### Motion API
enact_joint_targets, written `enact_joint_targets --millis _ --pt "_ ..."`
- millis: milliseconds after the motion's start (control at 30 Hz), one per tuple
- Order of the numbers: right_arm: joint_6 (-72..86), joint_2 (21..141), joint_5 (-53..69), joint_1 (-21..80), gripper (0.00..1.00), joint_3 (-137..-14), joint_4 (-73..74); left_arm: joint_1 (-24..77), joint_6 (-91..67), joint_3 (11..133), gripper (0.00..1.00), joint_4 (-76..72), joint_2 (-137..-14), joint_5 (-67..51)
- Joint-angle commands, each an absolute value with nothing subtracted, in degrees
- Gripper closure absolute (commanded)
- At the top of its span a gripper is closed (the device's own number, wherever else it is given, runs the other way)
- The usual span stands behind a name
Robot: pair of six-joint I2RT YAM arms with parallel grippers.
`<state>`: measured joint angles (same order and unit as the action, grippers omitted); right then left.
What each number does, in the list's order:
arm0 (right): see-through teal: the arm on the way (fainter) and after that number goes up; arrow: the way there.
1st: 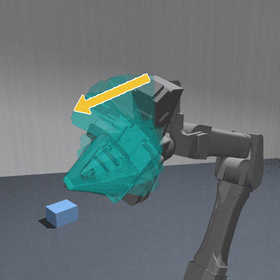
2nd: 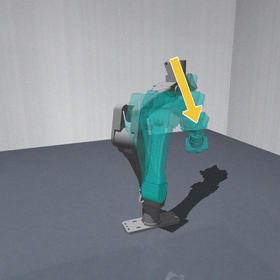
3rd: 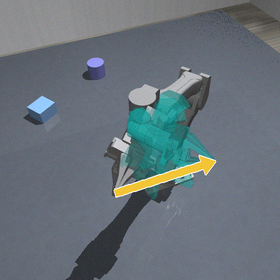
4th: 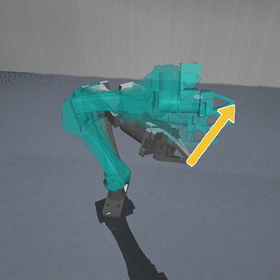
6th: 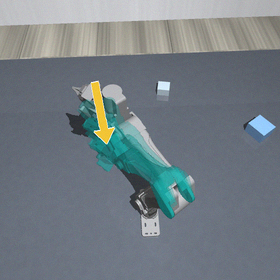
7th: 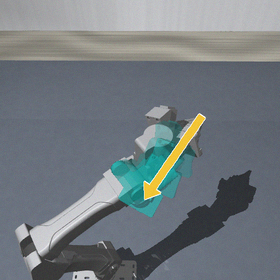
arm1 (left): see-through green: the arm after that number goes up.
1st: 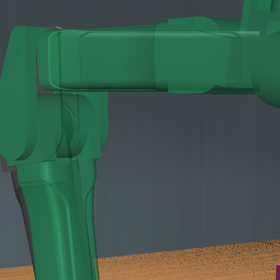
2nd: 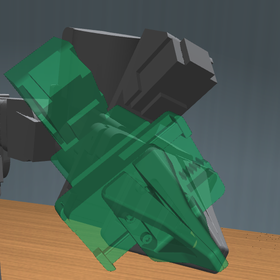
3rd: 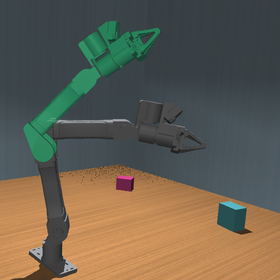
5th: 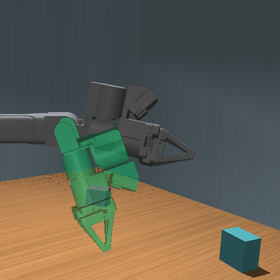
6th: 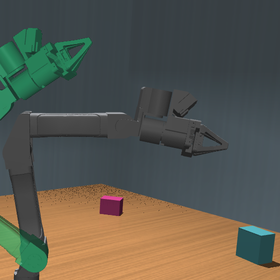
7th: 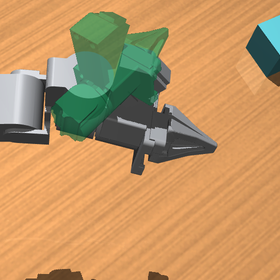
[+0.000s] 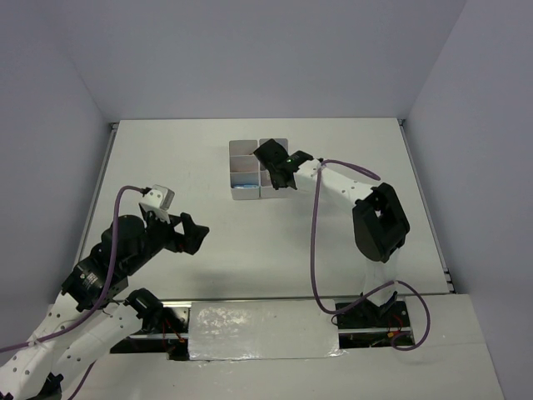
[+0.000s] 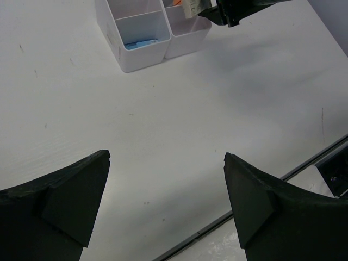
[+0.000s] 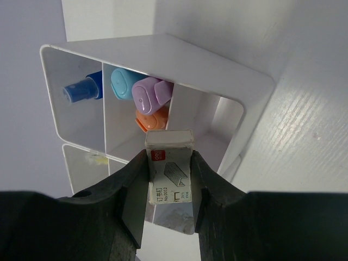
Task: Sort the stationery into containers
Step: Place the stationery in the storage box.
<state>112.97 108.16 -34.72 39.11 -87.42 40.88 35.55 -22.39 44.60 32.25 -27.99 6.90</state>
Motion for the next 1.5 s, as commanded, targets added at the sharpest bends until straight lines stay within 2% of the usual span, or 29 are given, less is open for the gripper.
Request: enact_joint_targets --millis 0,133,200,533,633,700,1067,1200,1267,1300,1367,1400,1467 --pt "112.94 108.81 -36.12 38.85 0.82 -89.47 39.38 35.51 -20.83 44.30 0.02 29.27 -27.69 4.31" --pt "113.99 108.72 -36.39 38.94 0.78 -88.86 40.16 35.51 -20.92 44.30 0.02 29.27 -27.33 4.31" --pt "113.64 108.72 -36.56 38.94 0.69 -88.33 39.64 35.51 -20.92 44.30 0.01 29.27 -27.25 4.31" --pt "113.73 109.51 -36.74 38.76 0.68 -88.95 39.90 35.51 -21.01 44.30 0.01 29.44 -27.16 4.57" --pt "113.82 109.86 -36.48 38.93 0.62 -88.95 40.08 35.51 -20.92 44.38 0.01 29.36 -27.07 4.40" --pt "113.91 110.04 -36.39 38.85 0.54 -88.95 40.08 35.51 -20.92 44.30 0.01 29.36 -27.07 4.39" --pt "112.24 109.78 -35.95 38.93 0.48 -89.21 38.67 35.77 -20.65 44.21 0.01 29.00 -26.54 3.69" --pt "107.06 107.06 -37.09 39.81 0.46 -88.77 35.78 35.68 -21.00 44.38 0.01 29.44 -26.72 5.09" --pt "103.29 104.16 -38.83 40.78 0.36 -88.16 35.25 35.68 -21.62 44.56 0.01 30.06 -26.89 6.58" --pt "101.71 102.93 -39.63 41.04 0.25 -87.81 34.55 35.68 -22.06 44.82 0.01 30.32 -26.98 7.64" --pt "91.88 98.28 -40.69 41.40 0.16 -86.14 32.97 35.51 -24.42 45.78 0.01 32.33 -27.94 14.12" --pt "83.49 94.61 -40.69 41.22 0.07 -84.31 32.26 35.33 -25.48 46.23 0.01 33.30 -28.56 20.07" --pt "73.44 90.55 -40.87 41.31 0.02 -81.49 29.03 33.94 -28.55 47.71 0.01 36.46 -31.09 24.94"
